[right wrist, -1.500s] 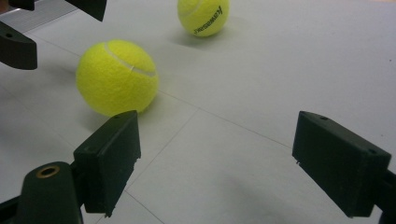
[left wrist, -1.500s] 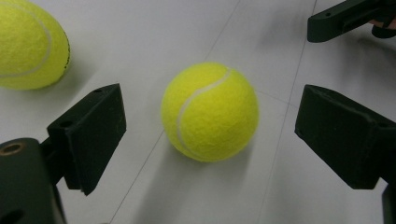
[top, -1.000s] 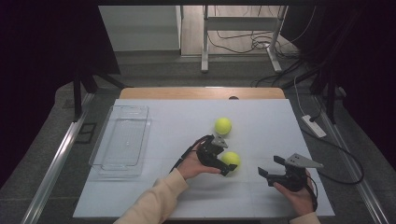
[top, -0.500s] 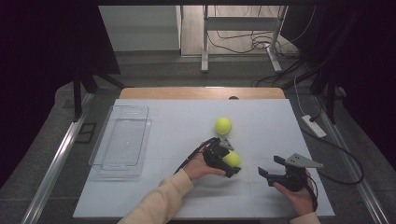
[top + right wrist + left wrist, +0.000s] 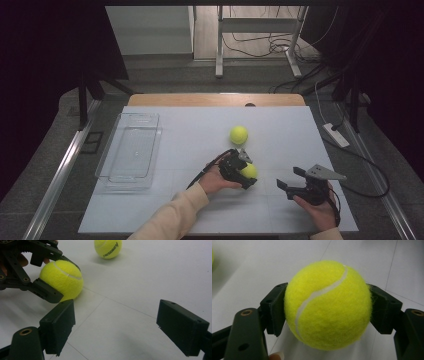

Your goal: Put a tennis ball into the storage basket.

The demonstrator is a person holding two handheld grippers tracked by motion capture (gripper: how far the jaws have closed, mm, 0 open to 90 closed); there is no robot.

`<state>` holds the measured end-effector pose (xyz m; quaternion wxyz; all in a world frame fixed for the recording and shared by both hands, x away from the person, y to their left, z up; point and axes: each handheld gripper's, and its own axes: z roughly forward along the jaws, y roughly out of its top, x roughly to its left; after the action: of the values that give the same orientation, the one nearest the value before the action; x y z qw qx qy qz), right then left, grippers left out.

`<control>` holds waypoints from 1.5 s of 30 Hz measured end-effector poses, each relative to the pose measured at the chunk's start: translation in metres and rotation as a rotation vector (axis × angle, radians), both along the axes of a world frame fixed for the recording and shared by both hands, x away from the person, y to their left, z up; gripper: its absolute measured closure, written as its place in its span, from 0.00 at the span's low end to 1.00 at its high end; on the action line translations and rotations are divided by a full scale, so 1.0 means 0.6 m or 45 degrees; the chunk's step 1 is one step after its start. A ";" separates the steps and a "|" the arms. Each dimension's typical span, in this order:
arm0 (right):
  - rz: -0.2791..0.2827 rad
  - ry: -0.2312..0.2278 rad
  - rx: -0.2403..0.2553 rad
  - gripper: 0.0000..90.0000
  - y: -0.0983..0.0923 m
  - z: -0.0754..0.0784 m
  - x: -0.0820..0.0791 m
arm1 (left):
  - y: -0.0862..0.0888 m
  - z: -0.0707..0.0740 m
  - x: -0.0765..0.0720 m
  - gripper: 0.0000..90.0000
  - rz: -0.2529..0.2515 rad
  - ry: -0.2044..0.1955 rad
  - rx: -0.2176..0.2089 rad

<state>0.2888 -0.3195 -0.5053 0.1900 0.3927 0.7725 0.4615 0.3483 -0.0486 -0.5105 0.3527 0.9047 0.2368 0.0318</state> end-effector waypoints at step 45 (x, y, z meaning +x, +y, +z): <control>-0.022 -0.005 0.008 0.17 -0.003 0.001 -0.004 | 0.078 0.053 -0.044 0.30 0.040 -0.167 -0.122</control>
<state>0.2867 -0.3213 -0.5045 0.1942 0.3991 0.7672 0.4630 0.3220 -0.0017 -0.4786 0.4097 0.8790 0.2285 0.0854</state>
